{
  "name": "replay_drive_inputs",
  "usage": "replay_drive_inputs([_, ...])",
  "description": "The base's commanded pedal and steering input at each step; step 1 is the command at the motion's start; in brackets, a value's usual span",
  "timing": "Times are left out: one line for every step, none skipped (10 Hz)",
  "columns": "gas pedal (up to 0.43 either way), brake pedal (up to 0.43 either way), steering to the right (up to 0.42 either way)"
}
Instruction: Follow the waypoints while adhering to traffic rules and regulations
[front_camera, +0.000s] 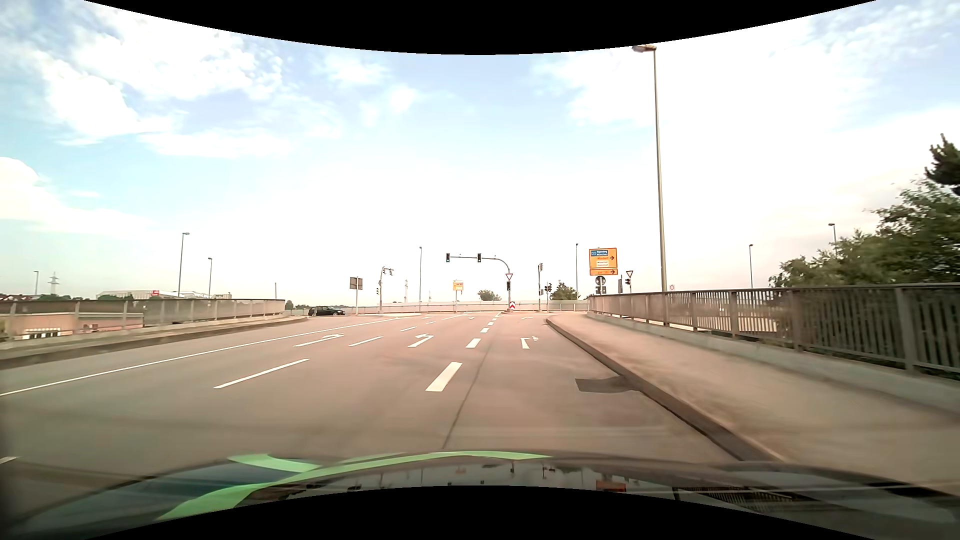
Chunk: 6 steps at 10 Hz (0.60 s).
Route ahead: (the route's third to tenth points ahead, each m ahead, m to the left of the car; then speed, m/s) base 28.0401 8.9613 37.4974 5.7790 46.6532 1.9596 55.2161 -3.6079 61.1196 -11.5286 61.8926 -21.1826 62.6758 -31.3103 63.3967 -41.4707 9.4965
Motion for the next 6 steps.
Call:
replay_drive_inputs([0.11,0.0,-0.004])
replay_drive_inputs([0.098,0.0,-0.004])
replay_drive_inputs([0.079,0.0,0.0])
replay_drive_inputs([0.039,0.0,0.004])
replay_drive_inputs([0.028,0.0,0.003])
replay_drive_inputs([0.028,0.0,0.003])
